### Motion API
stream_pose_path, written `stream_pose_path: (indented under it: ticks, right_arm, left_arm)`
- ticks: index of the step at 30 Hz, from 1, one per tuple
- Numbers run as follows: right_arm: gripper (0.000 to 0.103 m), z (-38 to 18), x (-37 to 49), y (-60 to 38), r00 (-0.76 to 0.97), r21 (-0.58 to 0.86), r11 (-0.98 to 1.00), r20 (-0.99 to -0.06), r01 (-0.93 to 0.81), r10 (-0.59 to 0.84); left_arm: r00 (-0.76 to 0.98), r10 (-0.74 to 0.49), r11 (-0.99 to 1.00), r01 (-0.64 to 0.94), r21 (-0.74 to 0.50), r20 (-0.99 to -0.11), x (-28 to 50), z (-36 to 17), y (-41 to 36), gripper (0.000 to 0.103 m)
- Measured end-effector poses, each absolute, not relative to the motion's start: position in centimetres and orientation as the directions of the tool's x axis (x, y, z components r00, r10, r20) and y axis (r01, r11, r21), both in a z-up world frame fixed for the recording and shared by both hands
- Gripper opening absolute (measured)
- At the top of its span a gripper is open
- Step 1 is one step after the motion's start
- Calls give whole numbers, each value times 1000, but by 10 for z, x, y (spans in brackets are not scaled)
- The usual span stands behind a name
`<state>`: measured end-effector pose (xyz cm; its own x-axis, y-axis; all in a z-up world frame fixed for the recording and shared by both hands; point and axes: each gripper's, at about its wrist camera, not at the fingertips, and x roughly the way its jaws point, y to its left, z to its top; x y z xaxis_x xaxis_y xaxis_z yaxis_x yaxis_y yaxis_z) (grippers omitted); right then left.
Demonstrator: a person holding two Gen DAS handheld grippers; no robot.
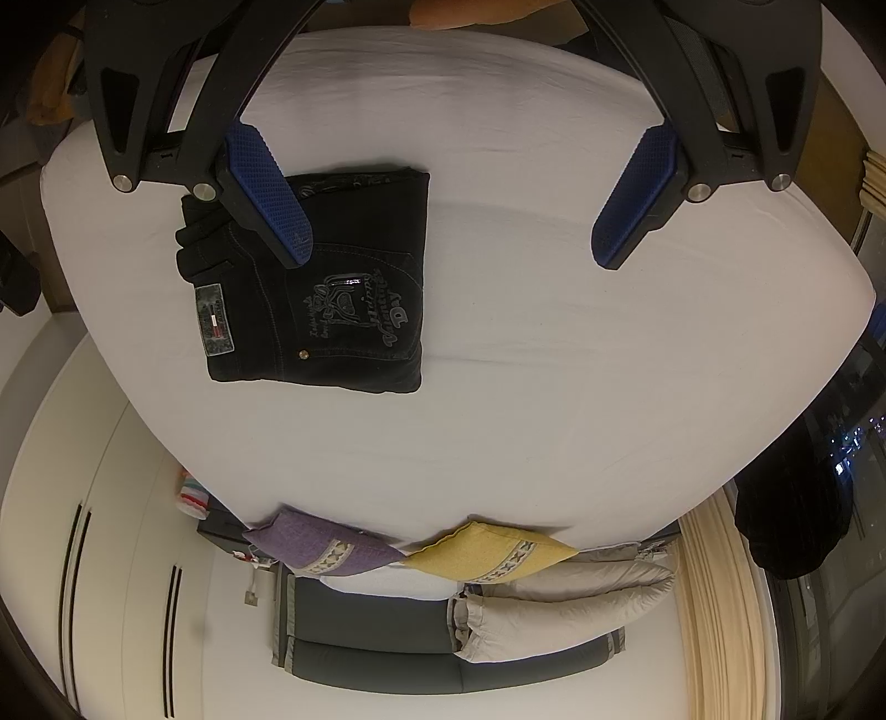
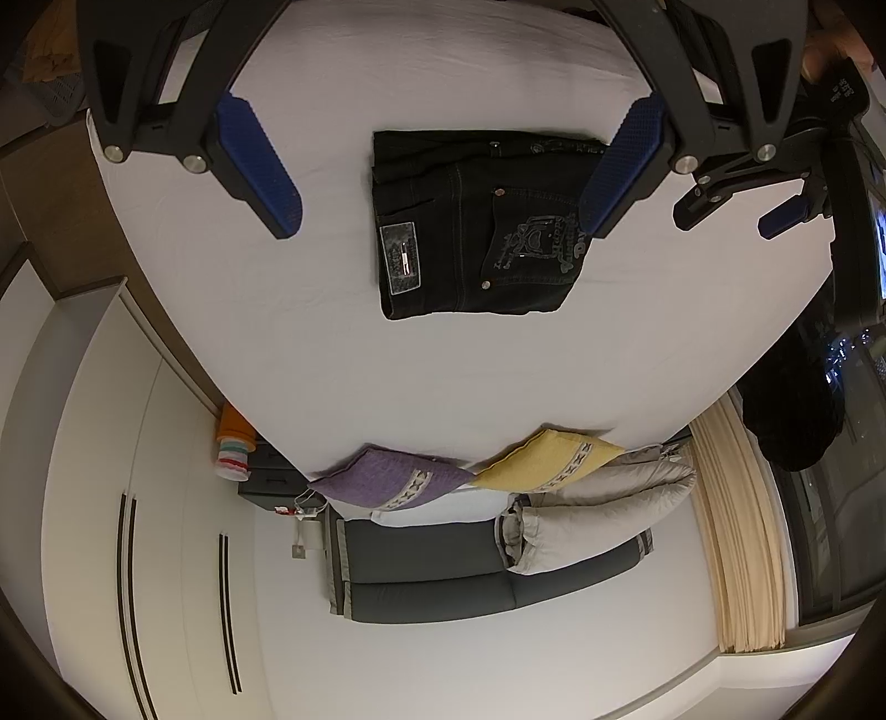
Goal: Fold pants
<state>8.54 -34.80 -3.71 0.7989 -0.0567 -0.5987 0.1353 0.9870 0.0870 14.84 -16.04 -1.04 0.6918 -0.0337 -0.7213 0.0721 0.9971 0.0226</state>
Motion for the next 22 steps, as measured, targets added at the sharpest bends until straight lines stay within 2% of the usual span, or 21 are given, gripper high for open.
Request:
stream_pose_path:
  ticks: [22]
  right_arm:
    - [103, -43, 85, -348, 793, 87, 987, -607, 132, -52]
  left_arm:
    - [678, -41, 998, 68, 7, -734, 150, -15, -156, 103]
